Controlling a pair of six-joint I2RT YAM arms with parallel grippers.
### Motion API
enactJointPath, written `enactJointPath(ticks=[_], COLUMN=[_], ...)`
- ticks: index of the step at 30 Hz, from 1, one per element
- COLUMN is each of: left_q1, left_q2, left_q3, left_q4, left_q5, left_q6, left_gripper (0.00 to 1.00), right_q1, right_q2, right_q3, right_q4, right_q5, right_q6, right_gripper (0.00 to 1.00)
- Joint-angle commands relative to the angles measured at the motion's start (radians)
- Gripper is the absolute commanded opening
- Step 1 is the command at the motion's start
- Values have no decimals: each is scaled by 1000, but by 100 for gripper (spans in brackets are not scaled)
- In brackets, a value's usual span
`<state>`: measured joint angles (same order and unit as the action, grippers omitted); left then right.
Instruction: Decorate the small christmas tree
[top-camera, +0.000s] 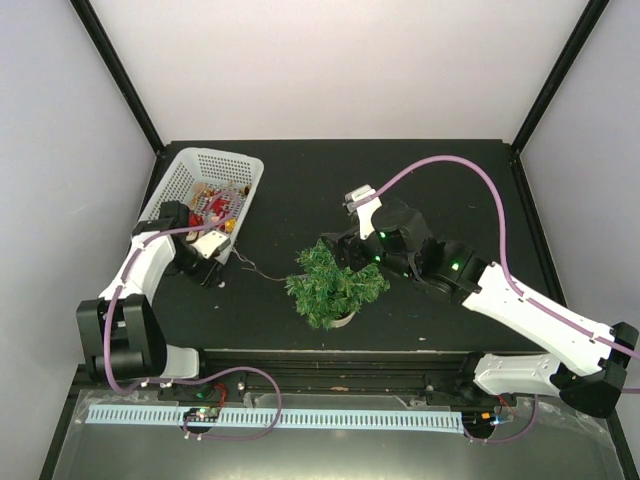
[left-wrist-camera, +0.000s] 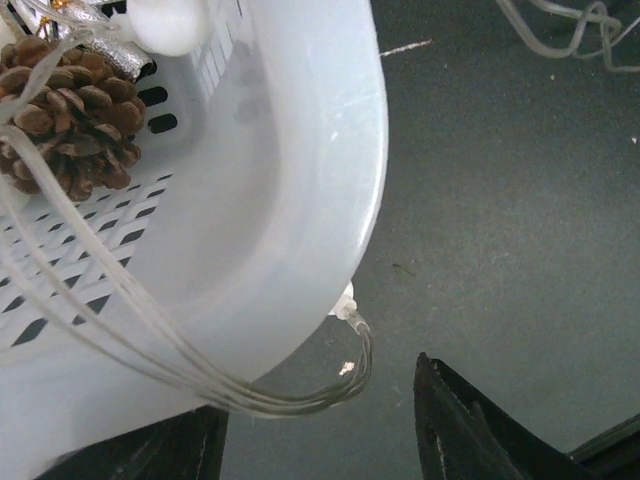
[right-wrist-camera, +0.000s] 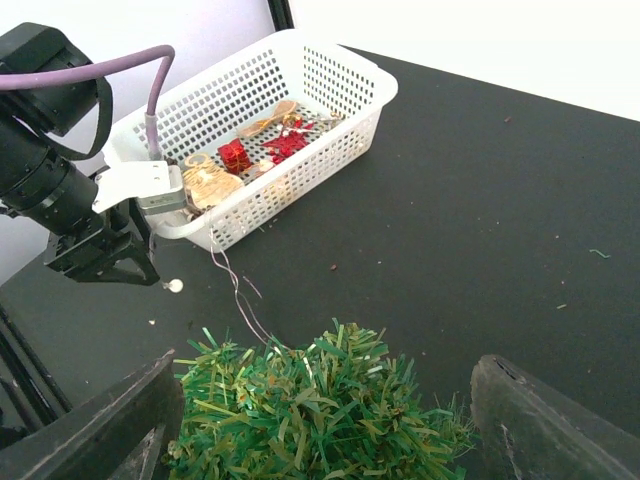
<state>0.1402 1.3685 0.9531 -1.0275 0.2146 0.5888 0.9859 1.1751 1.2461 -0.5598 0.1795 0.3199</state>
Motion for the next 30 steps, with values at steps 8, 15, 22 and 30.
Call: enactJointPath(ticks=[8, 15, 22, 30], left_q1=[-20, -20, -15, -13], left_q2=[29, -36, -154, -264], left_q3=[-30, -33, -39, -10], left_q4=[113, 121, 65, -67], left_q5=[3, -4, -16, -14], left_q6=[-86, -72, -24, 62], left_gripper=[18, 2, 1, 1], right_q1=[-9, -10, -14, -19], right_q2=[10, 12, 11, 5], right_q3=[-8, -17, -22, -26], right_q4=[24, 27, 28, 28], right_q5=[-11, -11, -10, -16], right_q6=[-5, -4, -4, -4], right_gripper=[79, 80, 80, 80])
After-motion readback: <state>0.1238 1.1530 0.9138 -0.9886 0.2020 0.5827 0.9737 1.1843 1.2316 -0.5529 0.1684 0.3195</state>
